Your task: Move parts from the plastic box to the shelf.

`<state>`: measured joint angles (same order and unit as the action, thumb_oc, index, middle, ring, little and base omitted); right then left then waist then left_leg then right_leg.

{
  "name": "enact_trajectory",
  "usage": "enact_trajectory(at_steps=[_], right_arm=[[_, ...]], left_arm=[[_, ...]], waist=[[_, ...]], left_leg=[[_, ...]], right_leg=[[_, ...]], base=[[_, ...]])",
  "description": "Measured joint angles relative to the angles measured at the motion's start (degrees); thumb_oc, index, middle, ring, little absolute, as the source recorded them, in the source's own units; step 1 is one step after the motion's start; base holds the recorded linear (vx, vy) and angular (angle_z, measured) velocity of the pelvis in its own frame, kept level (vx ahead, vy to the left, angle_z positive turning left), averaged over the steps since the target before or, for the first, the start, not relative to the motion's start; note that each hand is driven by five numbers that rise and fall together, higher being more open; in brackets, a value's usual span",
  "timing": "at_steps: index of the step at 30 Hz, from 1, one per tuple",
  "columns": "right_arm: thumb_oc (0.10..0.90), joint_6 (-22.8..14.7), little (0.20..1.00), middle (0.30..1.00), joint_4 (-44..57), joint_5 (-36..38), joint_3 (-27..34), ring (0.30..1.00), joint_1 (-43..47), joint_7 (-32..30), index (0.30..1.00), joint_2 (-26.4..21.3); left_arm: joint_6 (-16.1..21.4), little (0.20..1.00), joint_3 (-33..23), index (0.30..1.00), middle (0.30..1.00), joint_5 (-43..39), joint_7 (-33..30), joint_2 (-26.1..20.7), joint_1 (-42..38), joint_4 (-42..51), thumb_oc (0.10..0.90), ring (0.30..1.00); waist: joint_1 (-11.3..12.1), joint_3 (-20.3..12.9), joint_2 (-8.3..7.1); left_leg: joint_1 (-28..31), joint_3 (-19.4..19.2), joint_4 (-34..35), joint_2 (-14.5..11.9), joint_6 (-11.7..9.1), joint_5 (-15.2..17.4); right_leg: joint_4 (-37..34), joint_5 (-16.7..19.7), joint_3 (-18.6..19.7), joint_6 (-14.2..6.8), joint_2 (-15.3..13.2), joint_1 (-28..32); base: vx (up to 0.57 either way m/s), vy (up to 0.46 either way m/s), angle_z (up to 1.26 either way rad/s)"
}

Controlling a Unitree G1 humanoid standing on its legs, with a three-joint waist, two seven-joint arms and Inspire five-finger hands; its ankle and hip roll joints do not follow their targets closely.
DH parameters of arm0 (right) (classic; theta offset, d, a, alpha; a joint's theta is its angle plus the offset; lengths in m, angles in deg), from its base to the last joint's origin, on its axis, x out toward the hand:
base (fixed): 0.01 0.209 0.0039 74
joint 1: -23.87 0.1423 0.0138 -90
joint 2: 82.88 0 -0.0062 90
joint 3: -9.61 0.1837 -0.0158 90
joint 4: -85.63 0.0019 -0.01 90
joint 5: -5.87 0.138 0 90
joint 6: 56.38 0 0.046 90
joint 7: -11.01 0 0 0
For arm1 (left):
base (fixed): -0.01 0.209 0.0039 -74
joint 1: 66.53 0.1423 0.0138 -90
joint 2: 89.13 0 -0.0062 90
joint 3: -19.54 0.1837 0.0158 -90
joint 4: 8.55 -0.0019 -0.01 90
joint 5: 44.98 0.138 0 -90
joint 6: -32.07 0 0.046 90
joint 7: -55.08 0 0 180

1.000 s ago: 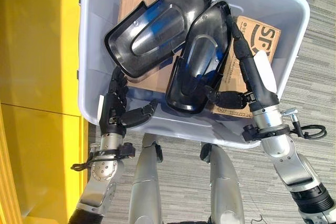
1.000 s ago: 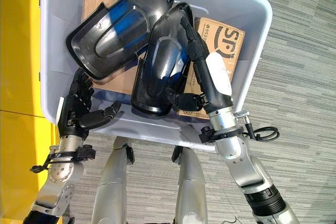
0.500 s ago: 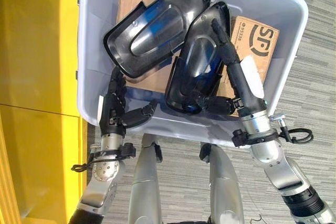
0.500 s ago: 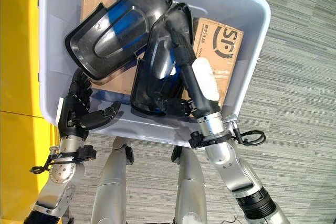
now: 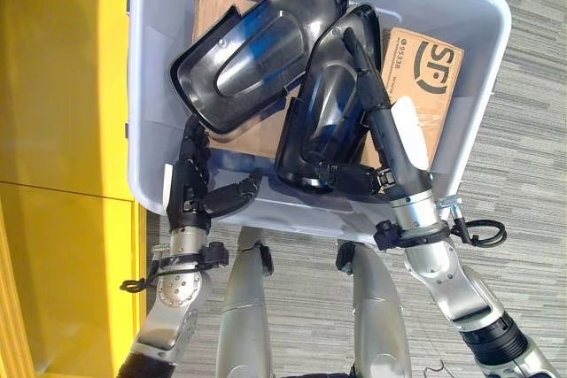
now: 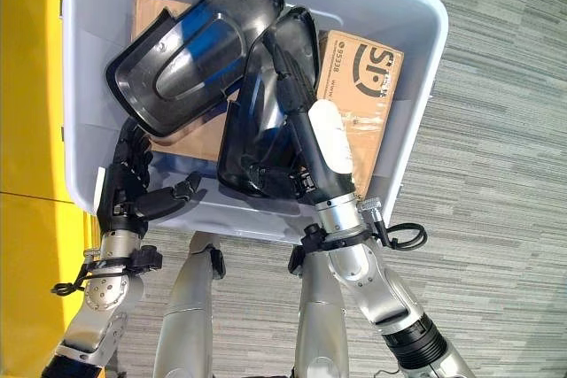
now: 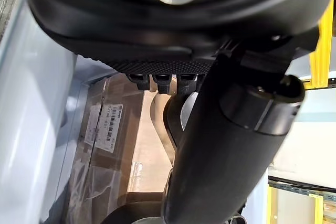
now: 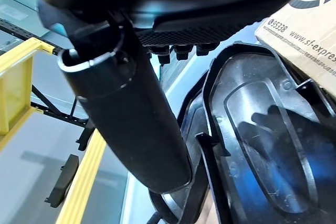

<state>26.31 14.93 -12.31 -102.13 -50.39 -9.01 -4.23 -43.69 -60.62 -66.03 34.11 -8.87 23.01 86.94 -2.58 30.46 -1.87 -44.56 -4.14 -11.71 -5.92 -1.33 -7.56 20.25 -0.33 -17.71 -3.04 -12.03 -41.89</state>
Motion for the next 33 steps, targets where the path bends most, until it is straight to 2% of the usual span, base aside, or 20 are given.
enact_trajectory(at_steps=[19,30,33], right_arm=[[0.900,-0.7,1.000,1.000,-2.3,-2.1,0.4,1.000,-5.9,-1.7,1.000,-0.2],[0.900,-1.4,1.000,1.000,-2.3,-2.1,0.7,1.000,-6.8,-2.8,1.000,-0.7],[0.900,-1.9,1.000,1.000,-2.3,-2.1,0.7,1.000,-6.8,-3.9,1.000,-0.6]], left_arm=[[0.9,1.000,-0.4,1.000,1.000,-0.5,1.7,-0.1,0.2,-7.7,0.900,1.000],[1.2,1.000,-0.5,1.000,1.000,1.8,1.6,-0.2,1.6,-9.5,0.900,1.000],[0.7,1.000,-0.2,1.000,1.000,2.4,0.6,-0.1,2.7,-7.6,0.900,1.000]], waist=[[1.2,0.0,0.95],[1.2,0.0,1.54],[1.2,0.0,1.60]], left_leg=[[6.8,-0.3,1.2,0.1,-0.2,-0.1],[9.3,-0.3,1.5,0.1,-0.3,-0.2],[9.8,-0.3,1.7,0.1,-0.5,-0.3]], right_leg=[[2.2,-2.1,0.4,0.0,-0.3,5.0],[3.1,-2.7,0.6,0.2,-0.5,7.0],[3.5,-2.9,0.6,0.3,-0.5,7.2]], base=[[0.00,0.000,0.00],[0.00,0.000,0.00],[0.00,0.000,0.00]])
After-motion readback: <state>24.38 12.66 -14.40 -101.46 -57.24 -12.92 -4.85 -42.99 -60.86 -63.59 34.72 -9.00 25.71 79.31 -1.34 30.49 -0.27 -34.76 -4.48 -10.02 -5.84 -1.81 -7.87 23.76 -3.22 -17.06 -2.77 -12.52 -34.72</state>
